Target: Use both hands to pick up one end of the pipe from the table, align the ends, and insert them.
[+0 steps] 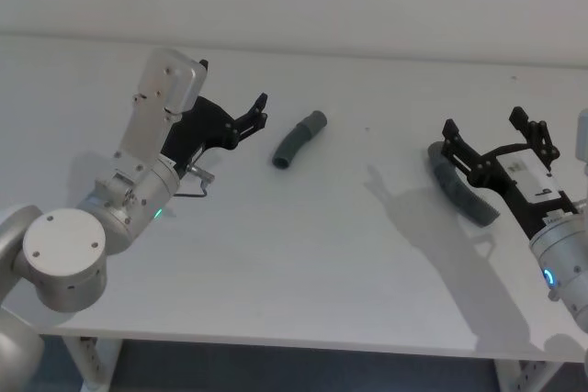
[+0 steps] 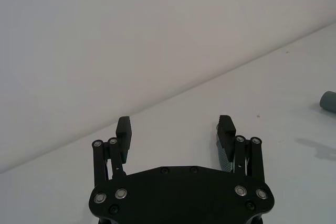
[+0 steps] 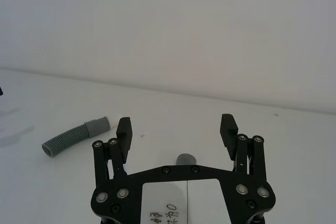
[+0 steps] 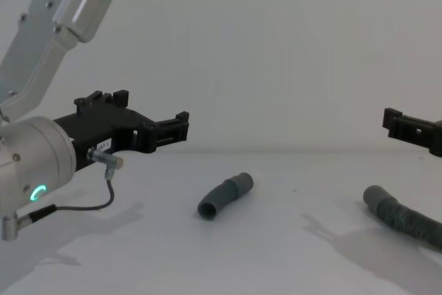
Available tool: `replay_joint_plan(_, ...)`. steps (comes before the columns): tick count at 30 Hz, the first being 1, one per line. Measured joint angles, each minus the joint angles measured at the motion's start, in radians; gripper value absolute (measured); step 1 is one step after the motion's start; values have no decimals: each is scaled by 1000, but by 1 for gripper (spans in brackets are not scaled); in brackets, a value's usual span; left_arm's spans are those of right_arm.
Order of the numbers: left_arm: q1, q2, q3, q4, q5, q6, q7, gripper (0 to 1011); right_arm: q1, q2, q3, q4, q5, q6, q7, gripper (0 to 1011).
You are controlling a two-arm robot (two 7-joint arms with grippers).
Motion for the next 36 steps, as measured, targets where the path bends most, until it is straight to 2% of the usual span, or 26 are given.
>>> replay_joint_plan(36,0,0,0,0,0,0,0,1001,0,0,0,0,0,0,0,1001)
